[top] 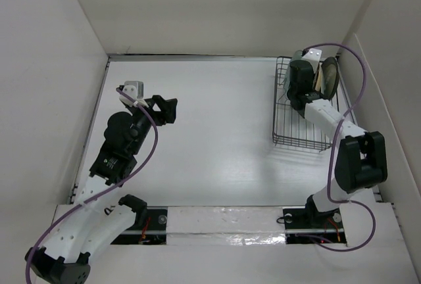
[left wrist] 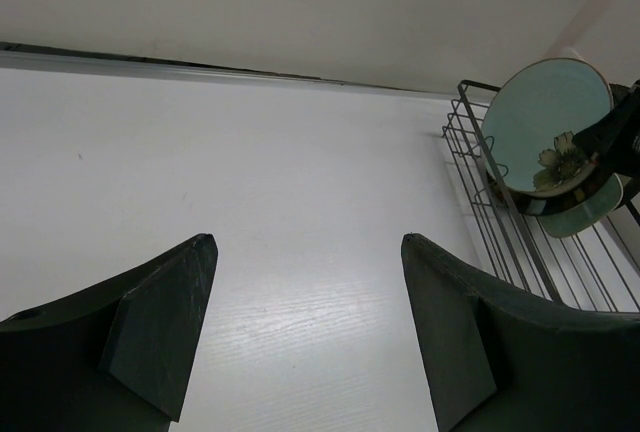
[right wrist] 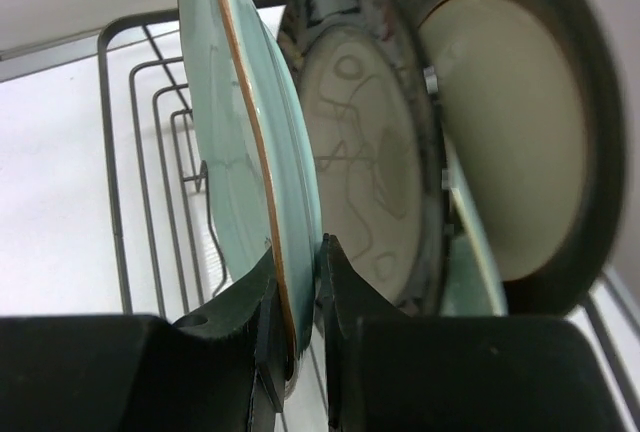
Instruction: Load the plates into the dish rack
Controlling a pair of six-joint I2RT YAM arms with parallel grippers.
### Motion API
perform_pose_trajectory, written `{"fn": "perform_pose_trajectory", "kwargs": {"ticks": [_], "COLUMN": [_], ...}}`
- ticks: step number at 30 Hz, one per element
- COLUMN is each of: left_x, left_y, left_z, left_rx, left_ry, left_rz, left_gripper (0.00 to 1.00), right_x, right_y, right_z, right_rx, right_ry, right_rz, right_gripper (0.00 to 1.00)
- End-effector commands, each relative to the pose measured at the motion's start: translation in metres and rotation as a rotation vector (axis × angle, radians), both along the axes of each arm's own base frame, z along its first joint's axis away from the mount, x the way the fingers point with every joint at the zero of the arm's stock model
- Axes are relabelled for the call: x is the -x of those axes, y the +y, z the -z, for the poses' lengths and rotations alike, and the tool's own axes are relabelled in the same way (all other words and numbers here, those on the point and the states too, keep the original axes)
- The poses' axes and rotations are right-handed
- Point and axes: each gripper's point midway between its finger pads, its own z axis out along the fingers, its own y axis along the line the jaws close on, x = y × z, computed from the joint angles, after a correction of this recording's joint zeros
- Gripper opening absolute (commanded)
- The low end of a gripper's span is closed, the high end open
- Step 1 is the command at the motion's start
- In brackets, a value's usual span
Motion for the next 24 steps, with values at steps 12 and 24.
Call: {"fn": "perform_pose_trajectory", "kwargs": {"ticks": [12,24], "left_x": [-0.005,-0.006], "left_y": [0.003,0.007], "left_z": [-0.004,-0.006], "left_rx": [-0.002,0.012], "left_ry": [-0.023,-0.025], "left_rz": [-0.021,-0.046], "left_gripper": [0.72,0.73], "right_x": [-0.011,0.025], "right_y": [0.019,0.039], "right_z": [-0.012,-0.099], "right_rx": [-0.088,-0.211], "right_ry": [-0.17,-0.362], "right_rz": [0.02,-0.102], "right_gripper": [0.11,0.99]}}
